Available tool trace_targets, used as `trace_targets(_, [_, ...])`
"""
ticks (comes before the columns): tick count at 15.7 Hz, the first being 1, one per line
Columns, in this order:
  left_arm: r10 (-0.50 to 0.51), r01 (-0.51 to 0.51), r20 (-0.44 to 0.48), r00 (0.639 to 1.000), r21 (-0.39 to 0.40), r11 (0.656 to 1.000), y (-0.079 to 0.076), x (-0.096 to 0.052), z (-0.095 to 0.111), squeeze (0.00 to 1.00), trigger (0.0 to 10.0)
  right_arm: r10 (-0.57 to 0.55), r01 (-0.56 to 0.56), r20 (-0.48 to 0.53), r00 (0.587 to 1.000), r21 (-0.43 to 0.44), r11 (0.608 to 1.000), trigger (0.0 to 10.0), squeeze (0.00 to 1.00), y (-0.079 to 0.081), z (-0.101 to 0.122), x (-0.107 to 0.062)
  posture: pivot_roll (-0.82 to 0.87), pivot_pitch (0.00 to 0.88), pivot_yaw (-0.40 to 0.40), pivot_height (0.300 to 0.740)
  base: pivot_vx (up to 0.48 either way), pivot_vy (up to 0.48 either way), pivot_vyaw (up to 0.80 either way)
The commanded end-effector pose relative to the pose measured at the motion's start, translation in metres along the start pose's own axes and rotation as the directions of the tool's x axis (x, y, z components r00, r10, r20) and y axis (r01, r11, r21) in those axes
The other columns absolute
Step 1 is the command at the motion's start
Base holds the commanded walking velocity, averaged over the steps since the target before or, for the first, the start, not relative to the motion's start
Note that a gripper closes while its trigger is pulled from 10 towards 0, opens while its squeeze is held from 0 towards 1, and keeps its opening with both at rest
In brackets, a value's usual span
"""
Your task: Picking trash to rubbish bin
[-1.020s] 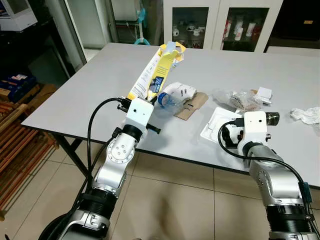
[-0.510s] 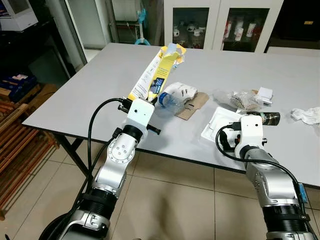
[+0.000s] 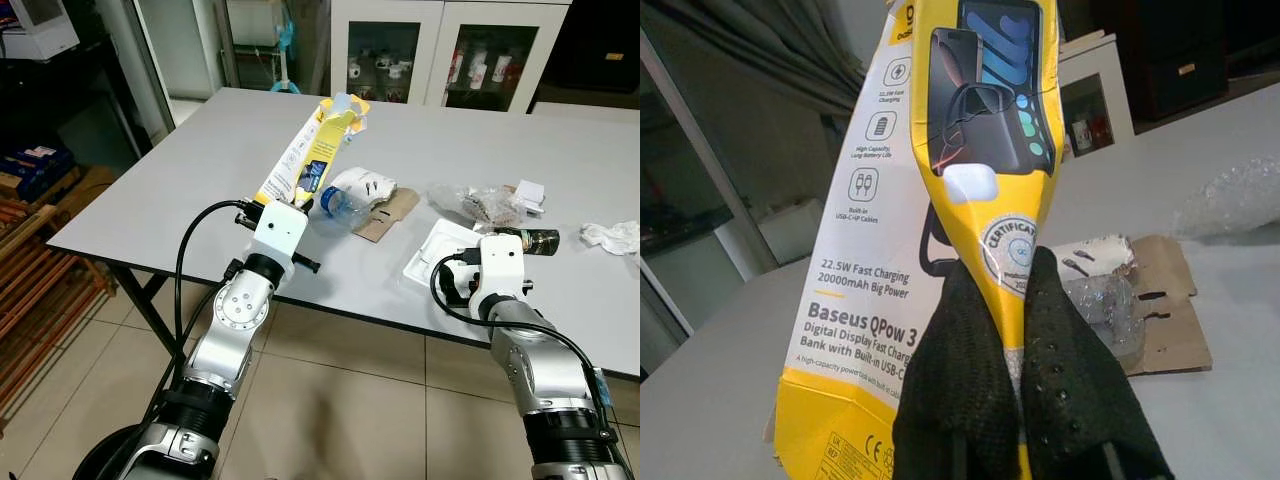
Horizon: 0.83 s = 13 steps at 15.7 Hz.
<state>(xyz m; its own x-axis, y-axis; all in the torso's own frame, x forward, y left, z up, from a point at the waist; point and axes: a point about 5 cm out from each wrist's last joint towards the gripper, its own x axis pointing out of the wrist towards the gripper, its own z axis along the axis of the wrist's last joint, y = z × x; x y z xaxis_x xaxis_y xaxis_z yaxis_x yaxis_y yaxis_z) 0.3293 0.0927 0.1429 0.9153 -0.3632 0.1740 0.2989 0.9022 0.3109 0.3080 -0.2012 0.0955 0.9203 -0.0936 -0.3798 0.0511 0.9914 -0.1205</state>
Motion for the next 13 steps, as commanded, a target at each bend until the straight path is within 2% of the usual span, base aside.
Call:
trace_targets(1, [-0.002,0.001,0.005,1.0,0.011,1.0,0.0015,0.0003,0.0025,0.0,10.0,0.01,-0.01,-0.013,1.0,-0.005,1.0,0.0,0.0,0.0041,-0.0039,0.0009,-0.04,0.007,0.05,0.74,0.0,0.0,0.0])
trace_targets(13, [-0.004,0.004,0.002,1.0,0.016,1.0,0.0025,0.0014,0.0027,0.0,10.0,0.016,-0.016,-0.004,1.0,-0.014,1.0,0.0,0.0,0.0057,-0.001,0.0016,-0.04,0.0,0.056,0.74,0.0,0.0,0.0])
